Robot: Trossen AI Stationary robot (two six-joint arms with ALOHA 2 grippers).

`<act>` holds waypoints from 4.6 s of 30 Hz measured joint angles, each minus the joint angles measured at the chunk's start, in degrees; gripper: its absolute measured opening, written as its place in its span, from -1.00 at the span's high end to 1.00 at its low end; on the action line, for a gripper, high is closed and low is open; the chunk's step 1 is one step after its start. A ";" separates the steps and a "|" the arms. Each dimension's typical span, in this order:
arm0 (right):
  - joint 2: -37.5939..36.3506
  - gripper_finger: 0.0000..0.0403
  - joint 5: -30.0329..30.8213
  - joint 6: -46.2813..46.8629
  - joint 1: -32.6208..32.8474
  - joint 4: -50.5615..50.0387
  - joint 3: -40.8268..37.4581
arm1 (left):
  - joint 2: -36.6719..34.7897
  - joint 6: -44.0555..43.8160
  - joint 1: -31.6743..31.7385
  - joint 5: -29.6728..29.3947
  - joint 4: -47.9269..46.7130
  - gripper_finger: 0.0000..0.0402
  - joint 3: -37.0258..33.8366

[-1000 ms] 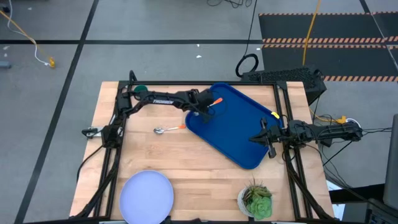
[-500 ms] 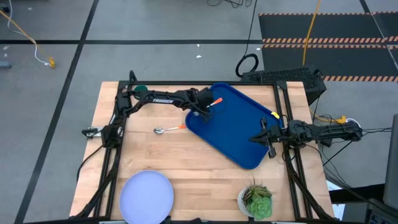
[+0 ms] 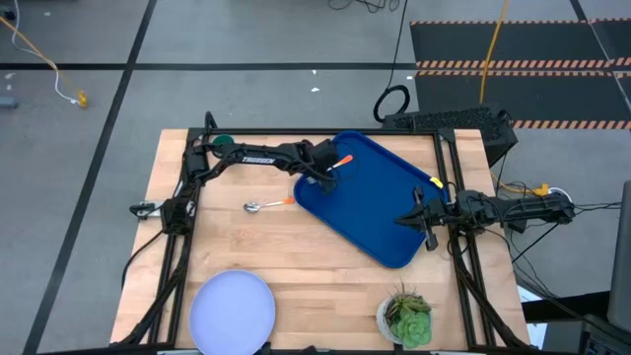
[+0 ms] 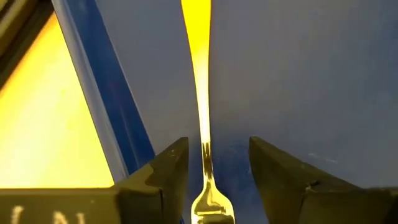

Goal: Pick and place plate/cup/fork/spoon on tray
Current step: Put the orange fork on the left side of the blue serving tray, then put the orange spoon on the blue serving tray to the left of the orange fork

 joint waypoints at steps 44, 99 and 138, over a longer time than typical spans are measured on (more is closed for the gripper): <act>0.02 1.00 0.02 -0.01 0.01 -0.01 0.00 | 2.21 -16.32 -0.81 -1.53 -2.15 0.48 0.11; 0.02 1.00 0.00 0.01 0.00 0.00 0.00 | 1.50 -28.35 -1.16 2.04 -5.82 0.76 0.04; 0.39 1.00 0.02 -0.01 -0.01 0.03 0.00 | -13.31 -10.47 -9.57 -4.75 -33.56 0.57 -0.02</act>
